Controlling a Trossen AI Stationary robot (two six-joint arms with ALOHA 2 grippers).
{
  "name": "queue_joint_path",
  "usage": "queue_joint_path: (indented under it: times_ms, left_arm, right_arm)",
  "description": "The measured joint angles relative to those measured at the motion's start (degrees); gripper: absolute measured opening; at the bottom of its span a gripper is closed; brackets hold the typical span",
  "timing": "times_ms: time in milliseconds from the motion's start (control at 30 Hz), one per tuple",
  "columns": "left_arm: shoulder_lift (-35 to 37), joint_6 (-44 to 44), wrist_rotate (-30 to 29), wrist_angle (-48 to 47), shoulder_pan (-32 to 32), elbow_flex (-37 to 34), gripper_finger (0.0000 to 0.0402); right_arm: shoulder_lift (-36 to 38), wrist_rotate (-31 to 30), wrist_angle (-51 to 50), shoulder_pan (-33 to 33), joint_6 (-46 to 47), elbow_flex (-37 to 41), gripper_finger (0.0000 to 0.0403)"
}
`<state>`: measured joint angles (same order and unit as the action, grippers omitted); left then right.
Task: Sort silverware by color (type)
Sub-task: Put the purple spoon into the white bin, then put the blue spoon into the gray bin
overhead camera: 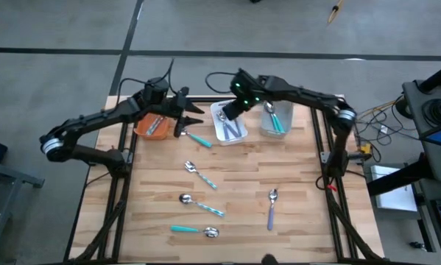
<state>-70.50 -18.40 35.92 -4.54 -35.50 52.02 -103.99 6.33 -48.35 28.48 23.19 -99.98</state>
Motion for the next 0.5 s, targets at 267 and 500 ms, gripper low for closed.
queue_joint_path:
  times_ms: [267,500]
  left_arm:
    - [0.89,-0.36,0.09,0.02,-2.17,-1.28,0.0149]
    - [0.89,-0.42,0.09,-0.02,-2.67,-1.92,0.0149]
  right_arm:
    - [-12.15,0.06,-7.25,1.67,-3.32,-14.76,0.0011]
    - [-14.68,-0.30,-9.05,1.12,-5.45,-17.85,0.0012]
